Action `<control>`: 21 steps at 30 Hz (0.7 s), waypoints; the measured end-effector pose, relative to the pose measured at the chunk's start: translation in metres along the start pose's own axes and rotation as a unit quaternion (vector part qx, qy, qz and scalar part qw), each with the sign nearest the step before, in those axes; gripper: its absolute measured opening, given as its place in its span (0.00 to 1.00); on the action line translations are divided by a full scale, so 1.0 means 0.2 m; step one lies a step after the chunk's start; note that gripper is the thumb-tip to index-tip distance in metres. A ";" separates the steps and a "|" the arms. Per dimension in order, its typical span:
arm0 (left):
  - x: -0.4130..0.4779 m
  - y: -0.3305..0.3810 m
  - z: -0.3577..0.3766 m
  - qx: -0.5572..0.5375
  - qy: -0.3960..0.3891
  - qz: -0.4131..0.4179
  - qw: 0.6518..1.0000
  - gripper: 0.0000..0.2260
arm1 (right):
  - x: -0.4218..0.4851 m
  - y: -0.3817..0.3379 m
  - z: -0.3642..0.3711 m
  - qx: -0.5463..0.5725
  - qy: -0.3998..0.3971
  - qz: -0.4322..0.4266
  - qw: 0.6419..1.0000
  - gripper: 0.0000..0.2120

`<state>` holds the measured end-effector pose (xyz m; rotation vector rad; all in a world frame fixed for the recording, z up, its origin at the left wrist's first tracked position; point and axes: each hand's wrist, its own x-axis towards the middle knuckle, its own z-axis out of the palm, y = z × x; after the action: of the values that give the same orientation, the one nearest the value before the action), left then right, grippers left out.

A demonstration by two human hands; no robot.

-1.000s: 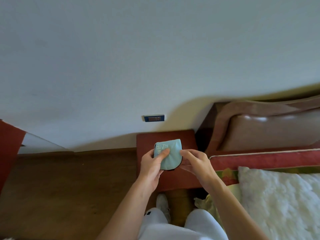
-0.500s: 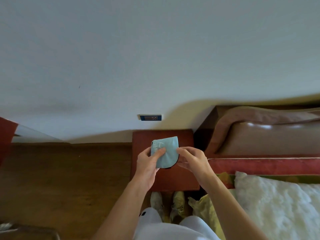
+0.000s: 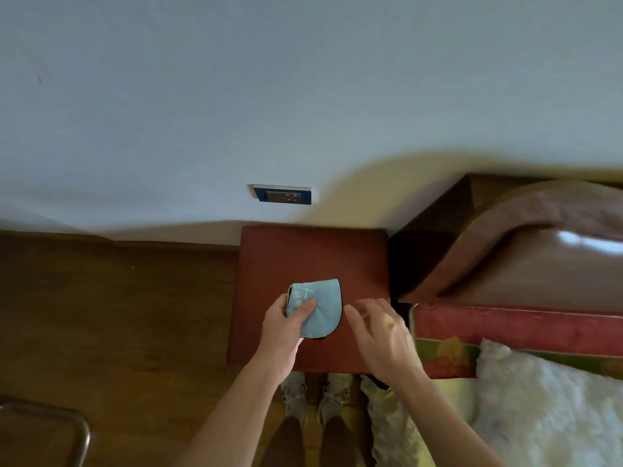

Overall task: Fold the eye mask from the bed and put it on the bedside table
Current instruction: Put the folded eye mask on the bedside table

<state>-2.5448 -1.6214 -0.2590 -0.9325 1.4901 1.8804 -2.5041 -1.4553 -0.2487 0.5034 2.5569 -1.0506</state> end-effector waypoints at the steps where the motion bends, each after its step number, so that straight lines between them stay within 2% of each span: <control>1: 0.08 -0.05 -0.02 0.002 0.009 -0.004 1.000 0.13 | 0.04 0.07 0.07 -0.034 -0.004 -0.013 0.999 0.19; 4: 0.31 -0.21 -0.07 0.009 0.039 -0.018 0.999 0.12 | 0.14 0.30 0.31 -0.111 -0.014 -0.054 0.992 0.15; 10: 0.67 -0.43 -0.15 0.054 0.081 -0.023 0.995 0.05 | 0.18 0.67 0.67 -0.177 -0.014 -0.088 0.980 0.22; 14: 0.81 -0.50 -0.17 0.084 0.092 -0.001 0.992 0.05 | 0.16 0.80 0.79 -0.213 -0.004 -0.099 0.972 0.27; 21: 0.92 -0.59 -0.14 0.153 0.084 0.026 0.984 0.07 | 0.13 0.92 0.90 -0.246 -0.018 -0.082 0.966 0.30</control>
<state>-2.5581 -1.6205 -0.4794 -0.9307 1.8577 1.5762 -2.4155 -1.4573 -0.4920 0.1389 2.7242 -0.4281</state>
